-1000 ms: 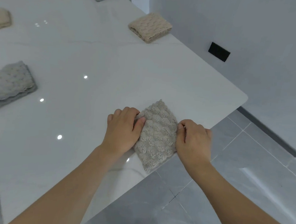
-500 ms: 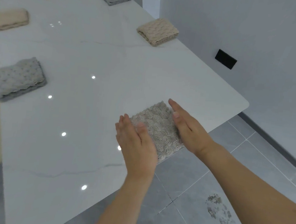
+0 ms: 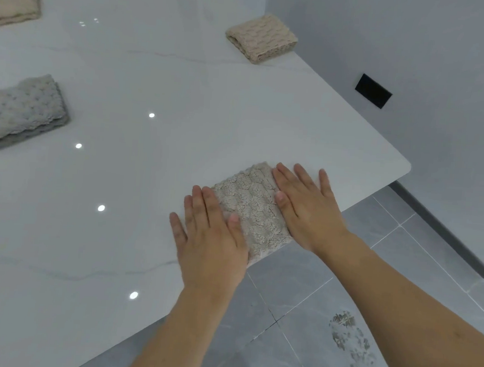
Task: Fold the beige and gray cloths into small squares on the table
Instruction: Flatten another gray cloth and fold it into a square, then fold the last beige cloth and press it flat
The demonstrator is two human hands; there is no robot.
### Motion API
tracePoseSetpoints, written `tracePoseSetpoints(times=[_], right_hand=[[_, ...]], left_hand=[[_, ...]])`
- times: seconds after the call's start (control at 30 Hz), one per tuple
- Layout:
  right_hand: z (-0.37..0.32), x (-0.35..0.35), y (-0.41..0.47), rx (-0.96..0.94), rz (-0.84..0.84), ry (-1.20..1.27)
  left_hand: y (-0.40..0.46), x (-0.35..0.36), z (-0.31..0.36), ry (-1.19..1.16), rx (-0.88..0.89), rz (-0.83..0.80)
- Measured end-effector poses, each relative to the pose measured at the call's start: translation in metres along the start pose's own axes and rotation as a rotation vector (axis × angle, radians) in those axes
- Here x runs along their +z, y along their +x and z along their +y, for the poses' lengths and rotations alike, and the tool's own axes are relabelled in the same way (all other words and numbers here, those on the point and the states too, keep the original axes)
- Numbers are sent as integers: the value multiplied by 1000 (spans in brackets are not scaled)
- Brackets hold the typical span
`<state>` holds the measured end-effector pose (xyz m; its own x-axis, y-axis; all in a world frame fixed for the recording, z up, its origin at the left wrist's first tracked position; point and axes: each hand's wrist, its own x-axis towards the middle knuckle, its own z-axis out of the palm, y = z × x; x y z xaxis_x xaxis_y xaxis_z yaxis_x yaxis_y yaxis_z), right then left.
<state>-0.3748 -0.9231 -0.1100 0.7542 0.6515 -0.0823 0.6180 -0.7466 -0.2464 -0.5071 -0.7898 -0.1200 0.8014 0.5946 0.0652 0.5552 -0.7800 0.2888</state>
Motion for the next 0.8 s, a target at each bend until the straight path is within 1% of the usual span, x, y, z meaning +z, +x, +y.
tracePoseSetpoints(times=[0.03,0.07,0.1,0.17,0.2,0.27,0.33,0.4,0.5,0.63,0.8], right_hand=[[4,1,-4,34,22,22],[6,2,-9,93,78,103],[4,5,-15,190,182,242],[-14,11,-30,441,443,538],[-28,14,-35,545,544,628],[-61,20,-42,651,644,690],[-87,27,-42,691,694,705],[-104,31,-36,735,713,714],[-114,38,-27,777,687,668],[-113,44,-21,807,622,585],[-107,53,-35,828,485,418]], left_hand=[[2,-5,-9,54,62,-21],[8,-10,-18,83,116,-38],[19,-17,-27,67,154,-51],[51,-28,-43,-92,229,-76],[68,-33,-48,-192,303,-112],[97,-38,-53,-316,551,-231],[117,-38,-46,-307,795,-335],[131,-36,-36,-272,920,-388],[140,-30,-24,-216,994,-439],[144,-17,-21,-106,1039,-499],[145,-11,-27,-11,1032,-480]])
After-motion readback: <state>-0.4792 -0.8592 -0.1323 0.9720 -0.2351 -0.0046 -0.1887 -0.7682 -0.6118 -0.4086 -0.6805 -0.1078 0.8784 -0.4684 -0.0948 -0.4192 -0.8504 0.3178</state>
